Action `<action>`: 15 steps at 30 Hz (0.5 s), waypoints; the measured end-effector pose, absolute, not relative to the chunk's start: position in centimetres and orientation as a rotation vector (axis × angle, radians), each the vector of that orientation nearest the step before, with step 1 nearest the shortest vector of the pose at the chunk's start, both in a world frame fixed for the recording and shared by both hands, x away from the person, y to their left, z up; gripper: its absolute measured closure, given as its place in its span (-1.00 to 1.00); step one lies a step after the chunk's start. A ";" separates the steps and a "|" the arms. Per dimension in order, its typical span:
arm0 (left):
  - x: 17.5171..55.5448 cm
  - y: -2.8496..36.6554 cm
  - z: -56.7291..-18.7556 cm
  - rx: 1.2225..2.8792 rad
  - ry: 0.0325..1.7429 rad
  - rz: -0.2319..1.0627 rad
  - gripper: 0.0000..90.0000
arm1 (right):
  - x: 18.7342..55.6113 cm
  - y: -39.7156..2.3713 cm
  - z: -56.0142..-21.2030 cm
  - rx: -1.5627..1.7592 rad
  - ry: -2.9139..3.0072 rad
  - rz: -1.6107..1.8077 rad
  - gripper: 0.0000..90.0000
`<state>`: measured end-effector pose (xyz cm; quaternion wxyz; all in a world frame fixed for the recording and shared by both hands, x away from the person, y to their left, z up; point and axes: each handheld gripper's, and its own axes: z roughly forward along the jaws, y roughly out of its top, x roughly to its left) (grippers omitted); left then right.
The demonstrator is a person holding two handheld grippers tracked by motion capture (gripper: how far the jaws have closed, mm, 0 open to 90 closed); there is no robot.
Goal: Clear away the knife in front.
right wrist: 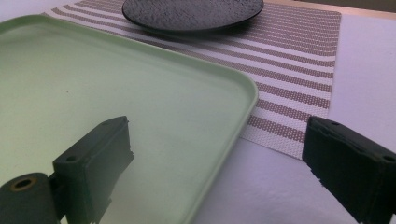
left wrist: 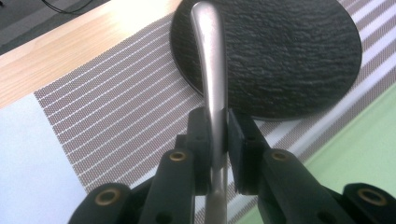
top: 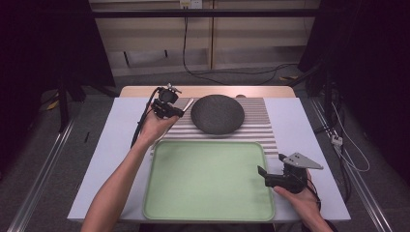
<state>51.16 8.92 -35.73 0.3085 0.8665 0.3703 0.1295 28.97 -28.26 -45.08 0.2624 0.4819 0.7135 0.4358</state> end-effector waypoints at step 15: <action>48.1 9.4 -36.1 2.273 0.954 0.359 0.77 | 29.0 -28.2 -45.1 1.307 1.932 1.175 -0.82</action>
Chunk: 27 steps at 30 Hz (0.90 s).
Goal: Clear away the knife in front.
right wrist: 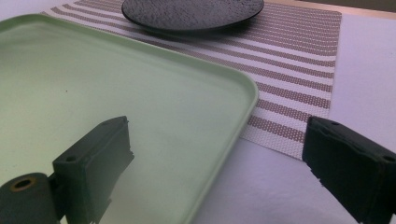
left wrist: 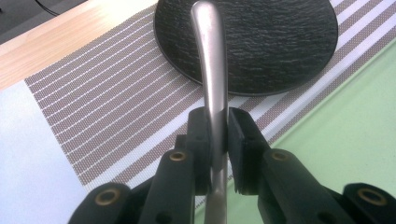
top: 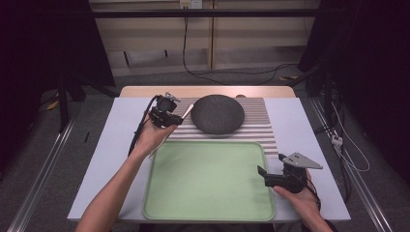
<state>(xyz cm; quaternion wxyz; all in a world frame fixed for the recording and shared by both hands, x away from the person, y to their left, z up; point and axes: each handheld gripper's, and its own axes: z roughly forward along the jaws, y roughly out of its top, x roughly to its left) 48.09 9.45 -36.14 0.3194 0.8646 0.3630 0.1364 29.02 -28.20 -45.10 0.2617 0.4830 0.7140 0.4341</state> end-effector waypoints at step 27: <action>42.6 8.4 -38.0 2.375 0.892 0.278 0.77 | 29.1 -28.1 -45.1 1.304 1.932 1.176 -0.82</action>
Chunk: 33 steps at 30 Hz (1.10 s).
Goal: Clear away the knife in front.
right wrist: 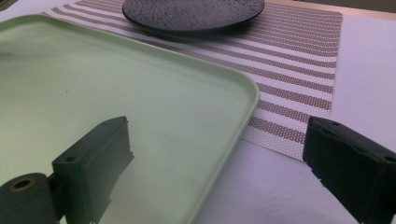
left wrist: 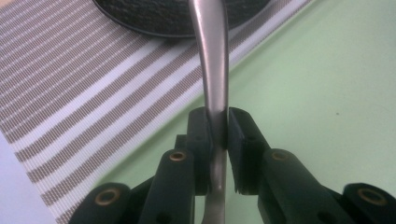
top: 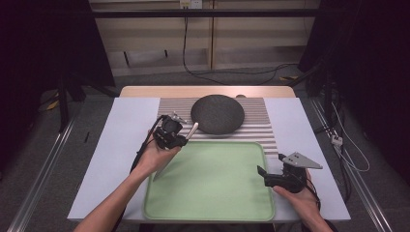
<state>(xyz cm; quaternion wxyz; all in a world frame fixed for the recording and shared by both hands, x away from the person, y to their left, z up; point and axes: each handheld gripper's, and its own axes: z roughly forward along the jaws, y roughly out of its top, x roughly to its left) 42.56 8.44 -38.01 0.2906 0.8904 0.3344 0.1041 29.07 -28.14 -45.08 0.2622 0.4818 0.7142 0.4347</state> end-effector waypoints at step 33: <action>41.0 8.1 -42.6 2.489 0.904 0.182 0.77 | 29.0 -28.1 -45.0 1.297 1.935 1.170 -0.82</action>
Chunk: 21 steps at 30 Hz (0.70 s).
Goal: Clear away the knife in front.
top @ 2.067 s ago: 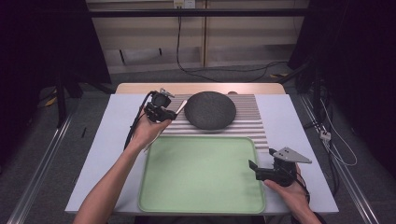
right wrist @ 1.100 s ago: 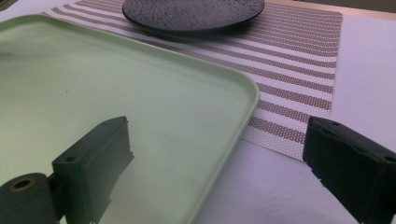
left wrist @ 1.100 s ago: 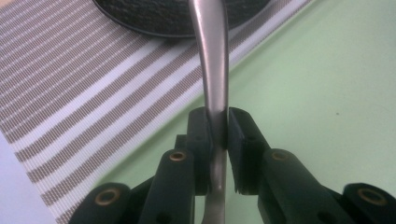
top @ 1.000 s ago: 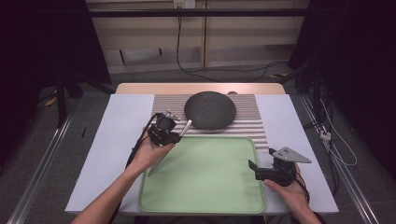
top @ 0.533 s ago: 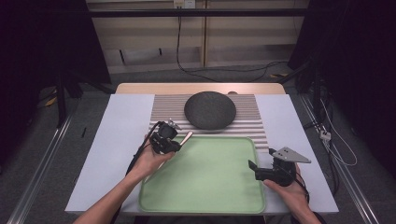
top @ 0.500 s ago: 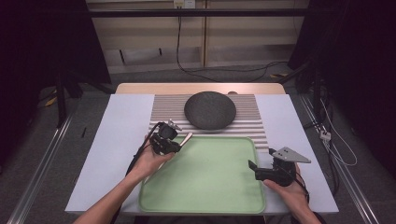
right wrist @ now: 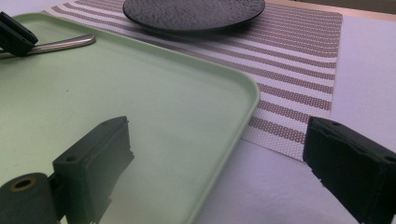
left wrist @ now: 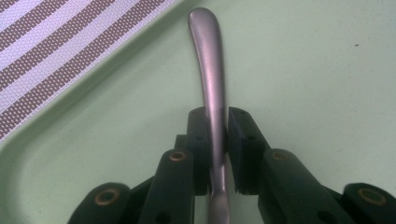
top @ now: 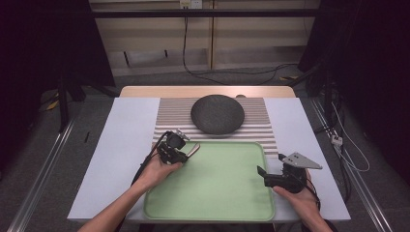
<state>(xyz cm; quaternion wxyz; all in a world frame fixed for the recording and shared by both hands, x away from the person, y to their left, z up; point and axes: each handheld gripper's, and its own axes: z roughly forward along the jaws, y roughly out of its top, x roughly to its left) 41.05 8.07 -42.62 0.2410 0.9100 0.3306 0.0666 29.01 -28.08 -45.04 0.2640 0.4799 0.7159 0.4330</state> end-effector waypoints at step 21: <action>40.8 9.3 -43.0 2.457 0.880 0.142 0.29 | 29.0 -28.2 -45.0 1.292 1.937 1.180 -0.82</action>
